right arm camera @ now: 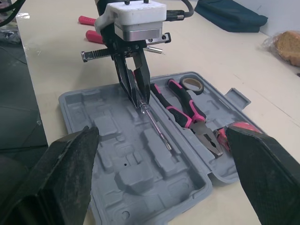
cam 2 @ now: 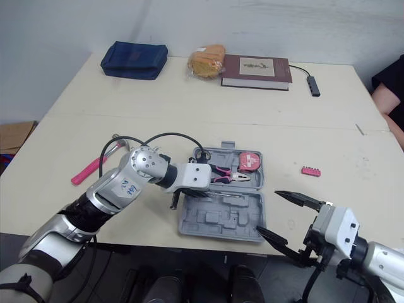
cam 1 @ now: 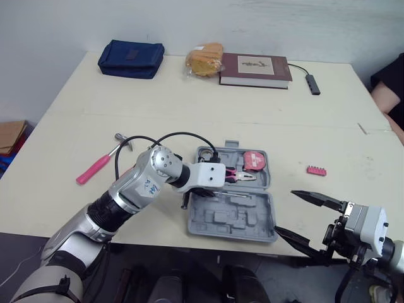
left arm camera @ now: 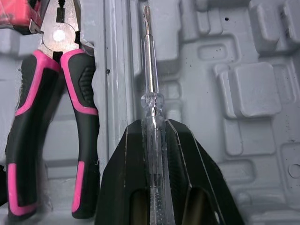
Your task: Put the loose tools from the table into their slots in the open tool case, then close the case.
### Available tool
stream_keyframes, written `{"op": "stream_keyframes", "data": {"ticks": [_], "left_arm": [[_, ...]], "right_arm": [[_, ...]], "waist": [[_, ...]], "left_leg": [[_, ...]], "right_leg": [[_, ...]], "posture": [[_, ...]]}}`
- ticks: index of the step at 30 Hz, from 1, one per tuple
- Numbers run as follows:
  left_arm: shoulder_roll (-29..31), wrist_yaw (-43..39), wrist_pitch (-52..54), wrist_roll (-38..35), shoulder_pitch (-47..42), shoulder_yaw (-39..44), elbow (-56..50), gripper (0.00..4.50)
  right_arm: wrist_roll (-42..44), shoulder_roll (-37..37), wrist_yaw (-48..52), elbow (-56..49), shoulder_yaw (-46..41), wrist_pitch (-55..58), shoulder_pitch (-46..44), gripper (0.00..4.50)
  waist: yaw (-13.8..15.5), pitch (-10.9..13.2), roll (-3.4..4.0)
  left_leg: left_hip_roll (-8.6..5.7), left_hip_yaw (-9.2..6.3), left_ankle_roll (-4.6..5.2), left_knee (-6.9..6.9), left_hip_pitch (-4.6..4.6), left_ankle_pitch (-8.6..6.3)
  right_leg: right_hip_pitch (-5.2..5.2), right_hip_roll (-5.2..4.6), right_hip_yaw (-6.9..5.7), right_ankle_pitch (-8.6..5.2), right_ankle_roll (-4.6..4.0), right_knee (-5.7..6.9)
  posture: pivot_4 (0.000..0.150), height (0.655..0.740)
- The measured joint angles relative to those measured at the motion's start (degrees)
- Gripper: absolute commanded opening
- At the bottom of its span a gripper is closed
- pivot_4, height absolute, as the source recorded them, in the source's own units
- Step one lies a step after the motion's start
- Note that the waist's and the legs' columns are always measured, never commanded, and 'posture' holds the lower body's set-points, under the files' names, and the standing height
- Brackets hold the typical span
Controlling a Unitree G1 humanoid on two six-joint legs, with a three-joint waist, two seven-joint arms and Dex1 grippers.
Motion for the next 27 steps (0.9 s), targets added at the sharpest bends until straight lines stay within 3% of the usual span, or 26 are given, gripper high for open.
{"op": "stream_keyframes", "data": {"ticks": [16, 23, 27], "left_arm": [[-3.3, 0.4, 1.5, 1.5, 0.0, -0.4, 0.2, 0.03], [-3.4, 1.4, -0.2, 1.7, -0.1, 0.1, 0.1, 3.07], [-1.2, -0.4, -1.4, 1.3, -0.6, 1.0, -1.4, 3.07]], "right_arm": [[-0.2, 0.5, -1.8, -1.5, 2.1, 0.0, -0.3, 4.50], [-0.6, 0.7, -2.4, -1.5, 2.3, 0.0, -0.2, 4.50], [-0.5, 0.7, -2.5, -1.5, 2.3, 0.0, -0.5, 4.50]], "waist": [[0.0, 0.0, 0.00], [0.0, 0.0, 0.00], [-0.1, 0.0, 0.00]], "left_leg": [[0.00, 0.00, 0.01, 0.03, 0.00, 0.00], [-0.01, 0.00, 0.01, 0.05, 0.00, -0.01], [0.00, 0.00, 0.00, 0.05, 0.01, 0.00]], "right_leg": [[0.00, 0.02, 0.00, 0.00, 0.00, 0.02], [0.00, 0.01, 0.00, 0.00, 0.00, 0.03], [0.00, 0.02, 0.01, 0.00, 0.00, 0.03]], "posture": [[0.150, 0.7400], [0.150, 0.7400], [0.150, 0.7400]]}}
